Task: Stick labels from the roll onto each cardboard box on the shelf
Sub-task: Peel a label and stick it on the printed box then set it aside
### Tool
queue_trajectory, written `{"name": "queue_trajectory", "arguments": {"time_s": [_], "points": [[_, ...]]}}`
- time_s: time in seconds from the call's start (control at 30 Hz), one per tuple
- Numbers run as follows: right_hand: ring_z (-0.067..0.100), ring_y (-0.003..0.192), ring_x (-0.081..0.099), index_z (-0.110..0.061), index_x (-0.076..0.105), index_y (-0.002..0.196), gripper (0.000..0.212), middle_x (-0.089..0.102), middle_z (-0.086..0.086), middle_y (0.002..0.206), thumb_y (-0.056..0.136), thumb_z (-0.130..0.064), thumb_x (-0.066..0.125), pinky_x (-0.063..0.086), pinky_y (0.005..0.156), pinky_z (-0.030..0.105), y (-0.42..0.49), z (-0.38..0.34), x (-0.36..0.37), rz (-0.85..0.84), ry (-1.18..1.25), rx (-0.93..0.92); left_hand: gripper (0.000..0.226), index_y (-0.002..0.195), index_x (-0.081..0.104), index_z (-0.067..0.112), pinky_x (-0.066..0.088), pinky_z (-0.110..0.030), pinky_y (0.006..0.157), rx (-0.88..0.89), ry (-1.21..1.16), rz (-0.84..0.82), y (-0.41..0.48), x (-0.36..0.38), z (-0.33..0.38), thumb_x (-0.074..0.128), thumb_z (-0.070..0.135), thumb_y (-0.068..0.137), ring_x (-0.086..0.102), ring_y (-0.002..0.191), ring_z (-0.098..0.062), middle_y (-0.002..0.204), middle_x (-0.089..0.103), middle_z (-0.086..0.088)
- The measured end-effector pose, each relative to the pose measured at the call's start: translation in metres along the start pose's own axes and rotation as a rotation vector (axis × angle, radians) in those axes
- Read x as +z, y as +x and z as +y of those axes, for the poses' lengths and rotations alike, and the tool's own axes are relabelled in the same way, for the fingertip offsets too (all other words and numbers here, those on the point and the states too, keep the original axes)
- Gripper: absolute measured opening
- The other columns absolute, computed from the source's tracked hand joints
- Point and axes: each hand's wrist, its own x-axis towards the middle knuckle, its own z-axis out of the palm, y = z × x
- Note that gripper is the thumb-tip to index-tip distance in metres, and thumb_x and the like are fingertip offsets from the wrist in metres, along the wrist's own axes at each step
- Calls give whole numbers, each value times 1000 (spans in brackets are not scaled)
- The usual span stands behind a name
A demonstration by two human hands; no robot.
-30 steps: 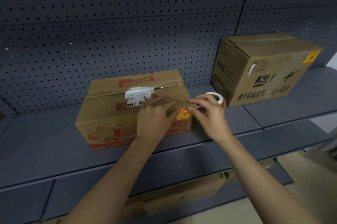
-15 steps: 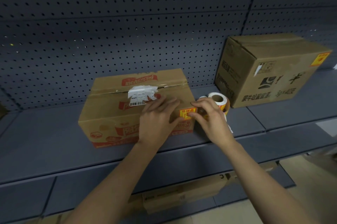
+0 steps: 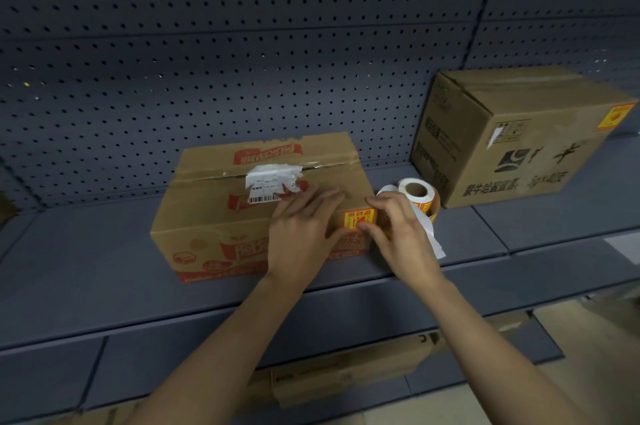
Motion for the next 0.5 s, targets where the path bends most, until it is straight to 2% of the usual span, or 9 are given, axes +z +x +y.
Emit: {"name": "queue_trajectory", "arguments": {"time_s": [0.2,0.37,0.43,0.5], "points": [[13,110,52,-11,60,120,36,57,4,118,89,-22,72,44,91,23,1,-4,-1,-3,-8,8,55,117,69,20,43,-37,95,-1,6,-23,2,-2,1,84,43,69,63,118,-20,120,71,7],[-1,104,46,-16,57,123,38,55,-1,118,89,-20,72,33,89,2,2,-13,-9,-40,73,78,56,121,67,19,46,-38,97,18,-9,-103,4,-8,-2,83,38,71,62,120,-21,121,70,4],[2,103,51,-21,54,125,41,56,-4,118,88,-19,72,36,88,4,3,-17,-12,-30,134,123,54,126,64,18,46,-39,101,33,-51,-146,5,-15,-4,80,36,77,61,122,-22,125,69,-1],[7,107,56,-27,51,128,43,56,-7,120,89,-23,70,42,91,16,7,-22,-14,-1,179,156,51,132,58,17,49,-39,98,21,-126,-196,5,-25,-6,72,35,86,56,127,-23,135,62,-3]]}}
